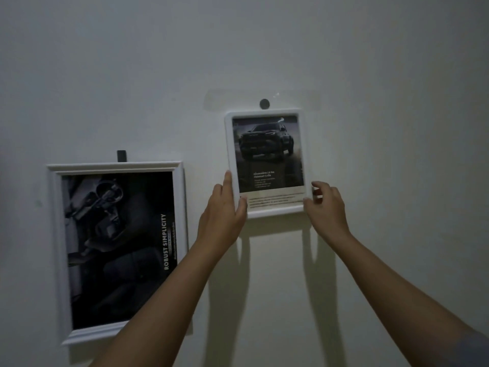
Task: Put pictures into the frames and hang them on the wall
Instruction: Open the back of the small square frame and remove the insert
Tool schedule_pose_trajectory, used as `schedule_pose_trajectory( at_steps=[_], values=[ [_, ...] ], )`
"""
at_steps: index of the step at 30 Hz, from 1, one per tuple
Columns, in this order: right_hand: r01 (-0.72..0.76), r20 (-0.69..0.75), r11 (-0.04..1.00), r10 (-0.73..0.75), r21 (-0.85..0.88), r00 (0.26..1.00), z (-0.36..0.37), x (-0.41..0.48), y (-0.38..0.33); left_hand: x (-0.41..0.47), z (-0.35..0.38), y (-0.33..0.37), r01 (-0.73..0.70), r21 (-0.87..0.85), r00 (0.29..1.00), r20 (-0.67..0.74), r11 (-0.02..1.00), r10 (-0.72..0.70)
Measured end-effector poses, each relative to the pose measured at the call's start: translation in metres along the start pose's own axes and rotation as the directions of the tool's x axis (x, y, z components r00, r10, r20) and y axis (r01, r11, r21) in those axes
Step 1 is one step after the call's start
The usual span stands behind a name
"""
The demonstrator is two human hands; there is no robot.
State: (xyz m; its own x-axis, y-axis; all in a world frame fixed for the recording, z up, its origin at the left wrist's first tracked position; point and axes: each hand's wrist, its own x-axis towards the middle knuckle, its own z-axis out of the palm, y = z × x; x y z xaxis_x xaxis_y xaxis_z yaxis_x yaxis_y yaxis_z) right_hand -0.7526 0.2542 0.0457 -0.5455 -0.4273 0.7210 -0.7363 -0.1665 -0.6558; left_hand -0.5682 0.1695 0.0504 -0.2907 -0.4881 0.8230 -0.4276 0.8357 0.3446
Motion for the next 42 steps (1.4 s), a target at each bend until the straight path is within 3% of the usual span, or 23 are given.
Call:
schedule_pose_trajectory(
  at_steps=[8,15,20,23,26,33,38,42],
  values=[
    [0.027,-0.068,0.99,-0.017,0.139,0.998,0.004,0.0,-0.001,0.003,0.008,0.009,0.105,-0.218,0.994,0.001,0.97,-0.107],
    [0.076,-0.096,0.96,-0.052,0.271,0.994,-0.008,-0.013,-0.012,-0.005,-0.011,0.011,0.05,-0.295,0.995,-0.071,0.954,-0.074],
    [0.086,-0.013,0.917,-0.088,0.391,0.996,-0.017,-0.053,-0.027,-0.034,-0.031,-0.004,0.036,-0.336,0.994,-0.085,0.941,-0.069],
    [-0.005,0.077,0.857,-0.041,0.516,0.996,-0.008,-0.1,-0.04,-0.072,-0.051,-0.024,0.089,-0.384,0.993,-0.04,0.919,-0.112],
    [-0.211,0.2,0.697,0.098,0.685,0.975,0.01,-0.167,-0.056,-0.129,-0.078,-0.048,0.141,-0.416,0.988,0.004,0.899,-0.153],
    [-0.472,0.346,0.544,0.324,0.693,0.881,0.071,-0.329,-0.086,-0.268,-0.143,-0.127,0.39,-0.305,0.918,0.195,0.869,-0.344],
    [-0.558,0.354,0.56,0.437,0.612,0.827,0.119,-0.434,-0.113,-0.344,-0.191,-0.158,0.476,-0.179,0.879,0.124,0.861,-0.46],
    [-0.54,0.317,0.662,0.437,0.52,0.842,0.15,-0.512,-0.127,-0.377,-0.21,-0.17,0.492,-0.272,0.867,0.242,0.827,-0.436]
  ],
)
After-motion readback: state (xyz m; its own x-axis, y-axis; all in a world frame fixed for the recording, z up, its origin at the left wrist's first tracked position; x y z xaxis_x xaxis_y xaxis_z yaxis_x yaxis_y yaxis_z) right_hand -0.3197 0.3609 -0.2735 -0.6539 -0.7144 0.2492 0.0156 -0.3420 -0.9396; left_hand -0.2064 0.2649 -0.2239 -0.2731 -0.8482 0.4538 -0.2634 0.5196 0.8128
